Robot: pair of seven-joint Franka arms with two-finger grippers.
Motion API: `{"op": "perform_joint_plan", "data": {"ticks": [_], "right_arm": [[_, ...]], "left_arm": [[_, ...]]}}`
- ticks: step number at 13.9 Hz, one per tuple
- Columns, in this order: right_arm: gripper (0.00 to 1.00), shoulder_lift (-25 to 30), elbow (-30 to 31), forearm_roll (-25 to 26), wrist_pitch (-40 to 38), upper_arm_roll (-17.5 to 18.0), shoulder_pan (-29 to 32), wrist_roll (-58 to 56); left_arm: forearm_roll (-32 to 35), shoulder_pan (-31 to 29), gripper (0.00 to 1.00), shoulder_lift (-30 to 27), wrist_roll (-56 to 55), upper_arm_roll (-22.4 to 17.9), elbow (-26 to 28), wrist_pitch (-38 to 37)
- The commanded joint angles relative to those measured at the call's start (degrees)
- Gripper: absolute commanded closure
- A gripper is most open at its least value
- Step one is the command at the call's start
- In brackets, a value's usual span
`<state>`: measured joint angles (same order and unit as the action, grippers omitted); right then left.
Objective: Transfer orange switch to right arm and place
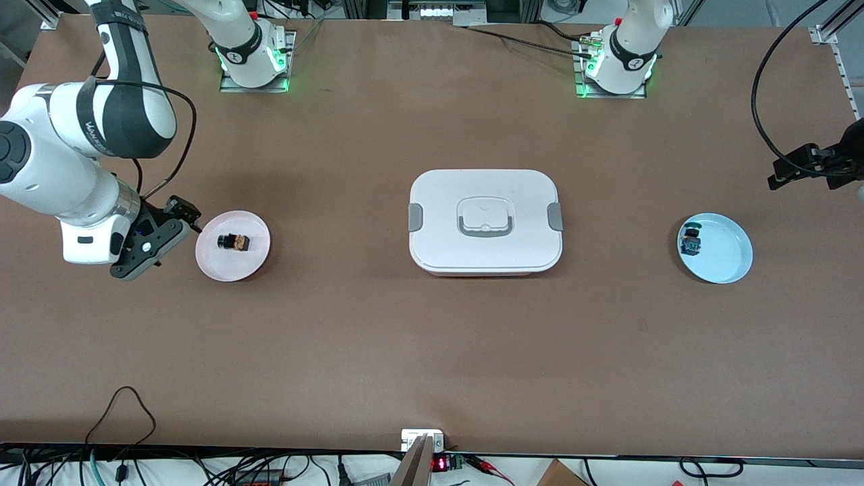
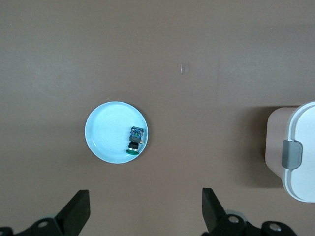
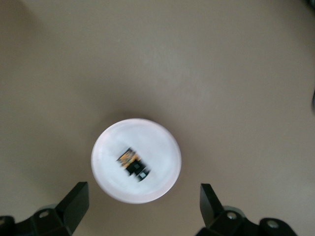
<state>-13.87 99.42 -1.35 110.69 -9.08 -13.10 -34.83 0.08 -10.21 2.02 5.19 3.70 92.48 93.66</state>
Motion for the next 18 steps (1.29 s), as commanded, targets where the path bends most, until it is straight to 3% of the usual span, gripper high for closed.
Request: {"op": "perform_joint_plan", "data": {"ticks": [1, 4, 7, 11, 13, 16, 18], "right_arm": [[0.0, -0.19, -4.84, -0.58, -9.41, 0.38, 0.45, 12.55], [0.0, -0.28, -9.32, 0.2, -17.59, 0.38, 0.71, 19.44], [0.0, -0.19, -14.32, 4.85, -20.76, 0.47, 1.32, 19.09], [0.0, 0.25, -17.76, 4.69, -21.82, 0.99, 5.1, 27.57], [0.0, 0.86, -17.86, 4.17, -24.29, 2.3, 6.68, 36.91], [0.0, 1.83, -16.98, 3.64, -23.25, 2.4, 6.25, 33.07], [0.0, 5.24, -10.43, 3.64, -18.26, 2.4, 6.24, 33.16]], "left_arm": [[1.85, -0.16, 0.0, 2.9, 1.14, 0.16, -5.02, -0.32], [2.12, -0.16, 0.0, 3.34, 1.4, 0.34, -5.38, -0.24], [1.86, -0.16, 0.0, 3.61, 1.4, 0.43, -5.82, -0.24], [2.03, -0.25, 0.0, 3.69, 1.4, 0.69, -5.82, -0.24], [2.03, -0.25, 0.0, 3.69, 1.4, 0.6, -5.82, -0.24], [1.95, -0.25, 0.0, 3.78, 1.4, 0.6, -5.91, -0.24], [1.86, -0.25, 0.0, 3.78, 1.4, 0.6, -5.82, -0.24]]}}
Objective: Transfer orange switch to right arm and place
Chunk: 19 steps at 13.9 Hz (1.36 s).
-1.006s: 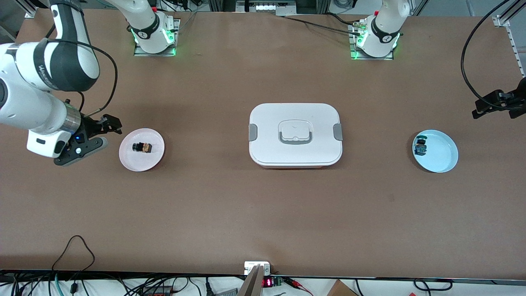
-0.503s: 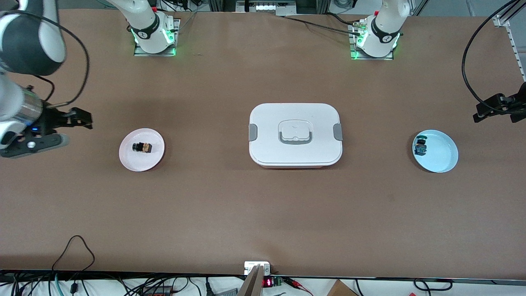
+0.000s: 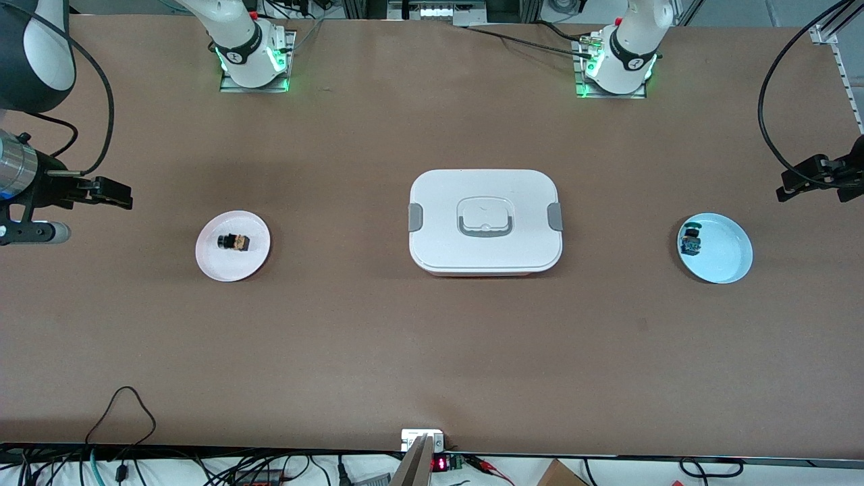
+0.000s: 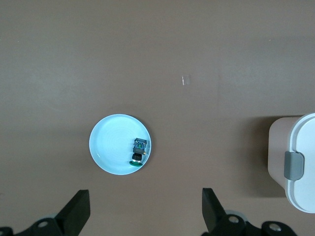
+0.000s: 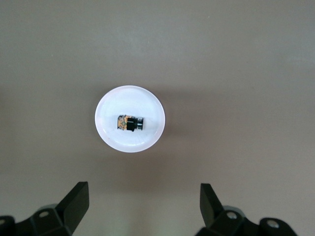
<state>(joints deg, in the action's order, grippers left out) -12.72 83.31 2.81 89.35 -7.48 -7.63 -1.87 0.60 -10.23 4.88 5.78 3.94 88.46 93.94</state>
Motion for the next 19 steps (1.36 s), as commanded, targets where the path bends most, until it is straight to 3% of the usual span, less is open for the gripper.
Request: {"op": "perform_joint_plan", "data": {"ticks": [1, 19], "right_arm": [[0.0, 7.94, 12.08, -0.53, 9.81, 0.8, 0.69, 0.11], [0.0, 7.8, 9.42, -2.2, 8.03, 0.89, 0.6, -0.42]], "left_arm": [[1.5, -0.23, 0.0, 1.01, 0.81, 0.37, -1.88, -0.51], [1.24, -0.23, 0.0, 1.1, 0.81, 0.37, -1.89, -0.51]]}}
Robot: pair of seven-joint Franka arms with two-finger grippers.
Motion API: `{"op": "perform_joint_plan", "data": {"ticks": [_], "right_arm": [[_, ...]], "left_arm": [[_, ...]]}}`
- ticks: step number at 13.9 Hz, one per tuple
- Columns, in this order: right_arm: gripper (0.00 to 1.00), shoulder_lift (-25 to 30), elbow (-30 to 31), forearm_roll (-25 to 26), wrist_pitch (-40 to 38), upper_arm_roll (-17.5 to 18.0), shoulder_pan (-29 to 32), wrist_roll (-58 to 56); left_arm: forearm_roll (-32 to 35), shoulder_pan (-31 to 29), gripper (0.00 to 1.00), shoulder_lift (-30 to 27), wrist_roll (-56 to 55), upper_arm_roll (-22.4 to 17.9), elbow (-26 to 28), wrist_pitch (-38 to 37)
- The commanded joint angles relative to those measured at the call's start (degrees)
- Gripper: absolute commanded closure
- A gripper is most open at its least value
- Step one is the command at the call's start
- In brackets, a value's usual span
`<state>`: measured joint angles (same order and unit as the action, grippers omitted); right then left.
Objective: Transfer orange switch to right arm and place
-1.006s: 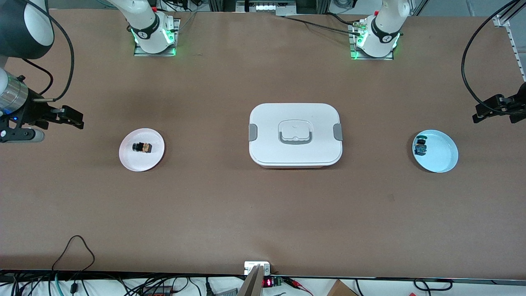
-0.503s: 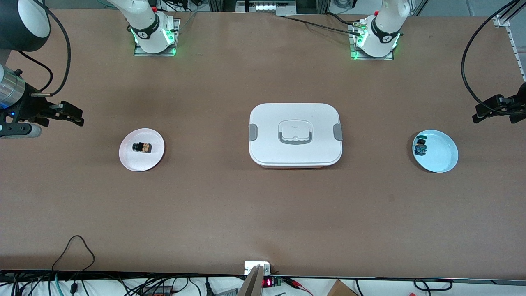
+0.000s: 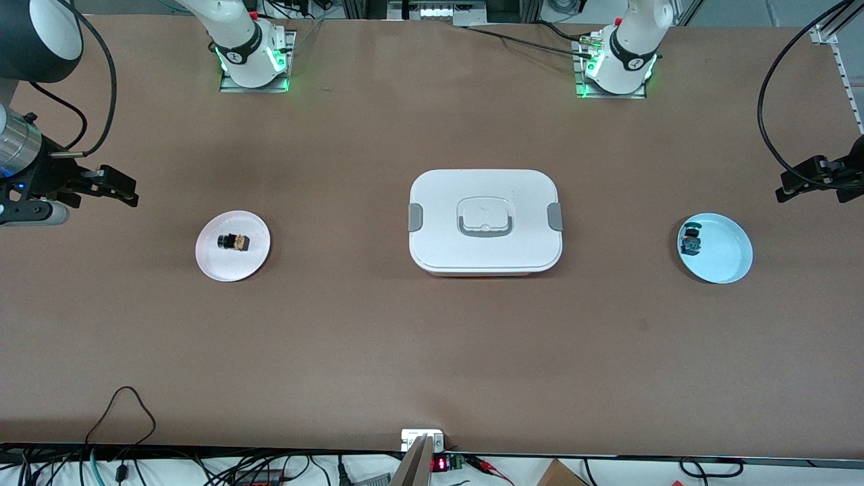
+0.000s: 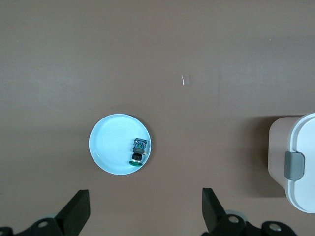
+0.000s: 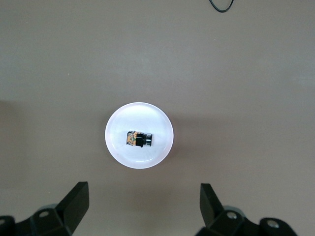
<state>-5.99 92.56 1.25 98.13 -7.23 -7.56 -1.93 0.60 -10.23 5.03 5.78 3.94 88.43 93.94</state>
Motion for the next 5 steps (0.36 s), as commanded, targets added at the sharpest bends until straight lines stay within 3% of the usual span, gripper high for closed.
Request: {"op": "perform_joint_plan", "data": {"ticks": [1, 5], "right_arm": [[0.0, 1.07, 0.17, -0.72, -0.75, 0.64, 0.62, -0.36], [0.0, 1.07, 0.17, -0.63, -0.75, 0.64, 0.53, -0.36]], "left_arm": [[1.33, -0.15, 0.0, 0.95, 0.81, 0.37, -1.86, -0.51], [1.15, -0.14, 0.0, 0.86, 0.81, 0.37, -1.86, -0.51]]}}
